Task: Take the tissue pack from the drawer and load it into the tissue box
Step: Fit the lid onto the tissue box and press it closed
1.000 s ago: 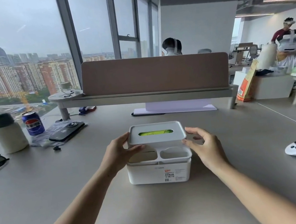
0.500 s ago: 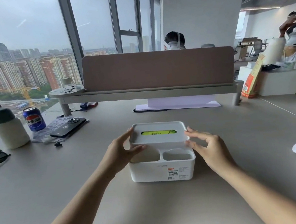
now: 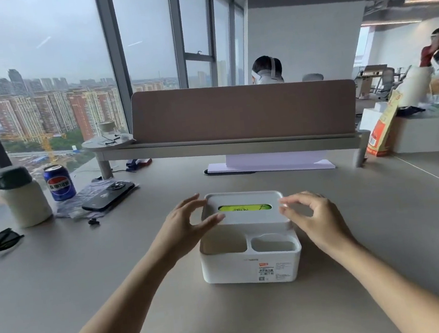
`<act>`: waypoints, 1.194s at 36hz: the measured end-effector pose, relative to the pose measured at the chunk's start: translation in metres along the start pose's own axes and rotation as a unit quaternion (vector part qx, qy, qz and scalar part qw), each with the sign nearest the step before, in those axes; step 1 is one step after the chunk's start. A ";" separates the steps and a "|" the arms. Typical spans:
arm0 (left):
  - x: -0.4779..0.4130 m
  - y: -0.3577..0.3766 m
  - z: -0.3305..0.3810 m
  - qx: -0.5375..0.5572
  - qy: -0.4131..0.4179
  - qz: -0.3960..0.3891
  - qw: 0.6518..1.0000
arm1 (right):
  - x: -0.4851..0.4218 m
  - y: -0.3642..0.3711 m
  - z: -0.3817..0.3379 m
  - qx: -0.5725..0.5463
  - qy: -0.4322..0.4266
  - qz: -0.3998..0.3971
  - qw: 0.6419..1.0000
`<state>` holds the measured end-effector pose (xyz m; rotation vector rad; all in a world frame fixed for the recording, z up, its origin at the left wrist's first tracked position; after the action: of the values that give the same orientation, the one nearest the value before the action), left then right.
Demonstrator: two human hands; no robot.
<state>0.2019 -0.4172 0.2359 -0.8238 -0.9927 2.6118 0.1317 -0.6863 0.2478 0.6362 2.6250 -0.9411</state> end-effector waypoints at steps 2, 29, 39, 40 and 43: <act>-0.009 -0.003 0.004 -0.011 0.021 0.006 1.000 | -0.010 0.012 -0.010 0.053 -0.015 -0.039 0.998; -0.044 0.044 -0.015 0.128 -0.026 -0.179 0.975 | -0.030 0.057 0.010 0.169 0.020 -0.243 0.955; 0.002 0.008 0.005 -0.003 0.155 0.062 0.986 | 0.005 0.044 -0.020 0.155 -0.112 -0.129 0.973; 0.007 0.006 0.011 -0.024 0.178 0.064 0.982 | 0.010 0.046 -0.020 0.161 -0.116 -0.129 0.972; 0.015 0.010 0.020 -0.050 0.204 0.040 0.977 | 0.023 0.051 -0.021 0.159 -0.105 -0.132 0.973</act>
<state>0.1783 -0.4290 0.2351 -1.3809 -0.9901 2.3248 0.1343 -0.6300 0.2276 0.2370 2.4265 -1.4418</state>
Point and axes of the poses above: each hand's wrist, its own x-axis away from the middle knuckle, its own y-axis out of the palm, z = x × y, the point moved 8 cm from there along -x, towards the middle knuckle, and after that the axes turned 10 degrees about y, right-handed, at the moved point
